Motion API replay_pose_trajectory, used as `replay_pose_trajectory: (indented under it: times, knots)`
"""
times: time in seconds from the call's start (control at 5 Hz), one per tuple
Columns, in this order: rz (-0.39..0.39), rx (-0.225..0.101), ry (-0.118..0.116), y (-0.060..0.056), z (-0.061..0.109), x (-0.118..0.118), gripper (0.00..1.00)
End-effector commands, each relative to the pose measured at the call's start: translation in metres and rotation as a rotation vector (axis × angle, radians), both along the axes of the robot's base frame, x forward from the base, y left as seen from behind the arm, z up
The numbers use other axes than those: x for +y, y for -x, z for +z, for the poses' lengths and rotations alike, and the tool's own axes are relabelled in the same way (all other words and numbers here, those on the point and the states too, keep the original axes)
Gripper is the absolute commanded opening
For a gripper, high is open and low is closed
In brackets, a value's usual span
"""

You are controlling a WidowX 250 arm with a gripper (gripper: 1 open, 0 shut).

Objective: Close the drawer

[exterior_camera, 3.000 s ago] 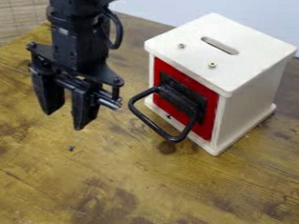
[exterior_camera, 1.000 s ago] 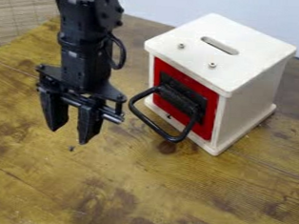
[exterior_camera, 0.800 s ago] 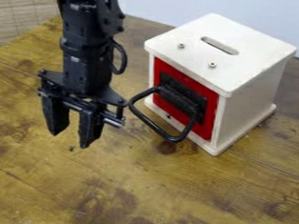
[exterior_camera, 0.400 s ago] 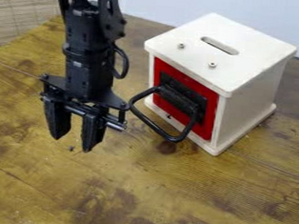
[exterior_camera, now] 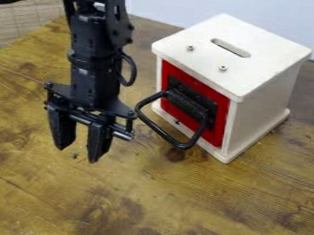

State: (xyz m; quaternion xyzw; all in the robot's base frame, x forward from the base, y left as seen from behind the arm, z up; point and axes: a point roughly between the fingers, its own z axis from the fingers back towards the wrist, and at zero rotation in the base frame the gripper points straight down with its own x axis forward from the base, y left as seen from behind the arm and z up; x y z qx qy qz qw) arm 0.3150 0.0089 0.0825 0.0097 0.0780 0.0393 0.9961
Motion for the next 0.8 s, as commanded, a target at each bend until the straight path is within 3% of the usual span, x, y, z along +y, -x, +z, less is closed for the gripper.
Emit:
replay_pose_trajectory:
  times: [0.0, 0.6]
  knots:
    - [-0.015, -0.045, 0.005, -0.0061, 0.0105, -0.0072, 1.0]
    - [-0.01, -0.036, 0.02, -0.0083, 0.0059, -0.0122, 1.0]
